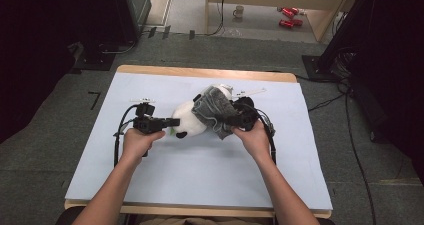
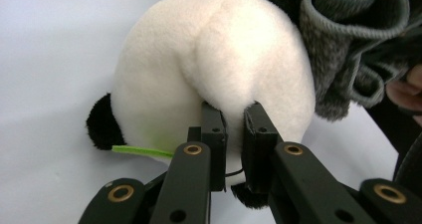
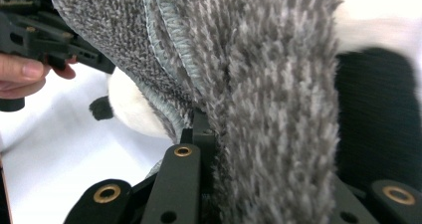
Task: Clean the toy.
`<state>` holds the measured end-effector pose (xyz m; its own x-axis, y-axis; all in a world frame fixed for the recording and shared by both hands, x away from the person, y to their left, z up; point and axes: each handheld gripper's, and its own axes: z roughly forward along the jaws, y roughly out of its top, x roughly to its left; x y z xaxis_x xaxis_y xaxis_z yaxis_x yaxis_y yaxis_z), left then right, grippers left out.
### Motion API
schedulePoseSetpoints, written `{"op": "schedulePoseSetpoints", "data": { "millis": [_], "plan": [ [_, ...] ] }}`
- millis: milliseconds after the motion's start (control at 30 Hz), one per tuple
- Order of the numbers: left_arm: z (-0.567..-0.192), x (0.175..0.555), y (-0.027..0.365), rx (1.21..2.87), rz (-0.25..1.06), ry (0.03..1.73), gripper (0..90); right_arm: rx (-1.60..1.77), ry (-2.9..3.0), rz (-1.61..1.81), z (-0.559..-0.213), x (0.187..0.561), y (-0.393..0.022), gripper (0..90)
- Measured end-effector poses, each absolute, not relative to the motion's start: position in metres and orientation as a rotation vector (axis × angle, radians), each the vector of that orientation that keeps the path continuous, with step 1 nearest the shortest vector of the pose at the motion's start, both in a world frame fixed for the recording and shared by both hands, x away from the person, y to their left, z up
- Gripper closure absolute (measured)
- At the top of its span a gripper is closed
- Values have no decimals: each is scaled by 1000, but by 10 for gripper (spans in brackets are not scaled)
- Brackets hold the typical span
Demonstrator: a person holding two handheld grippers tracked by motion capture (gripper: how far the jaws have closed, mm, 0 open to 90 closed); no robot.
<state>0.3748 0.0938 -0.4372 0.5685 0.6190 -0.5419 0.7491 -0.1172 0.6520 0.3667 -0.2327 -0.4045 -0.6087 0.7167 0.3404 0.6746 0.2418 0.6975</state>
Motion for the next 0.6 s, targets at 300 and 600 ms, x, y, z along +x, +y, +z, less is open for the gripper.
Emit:
{"op": "schedulePoseSetpoints", "data": {
  "millis": [300,600],
  "plan": [
    [-436,377,95,1834,-148,1117,828,1495,2315,1331,-403,375,-273,778],
    [-434,375,95,1828,-183,1050,841,1577,2178,1340,-398,376,-304,780]
  ]
}}
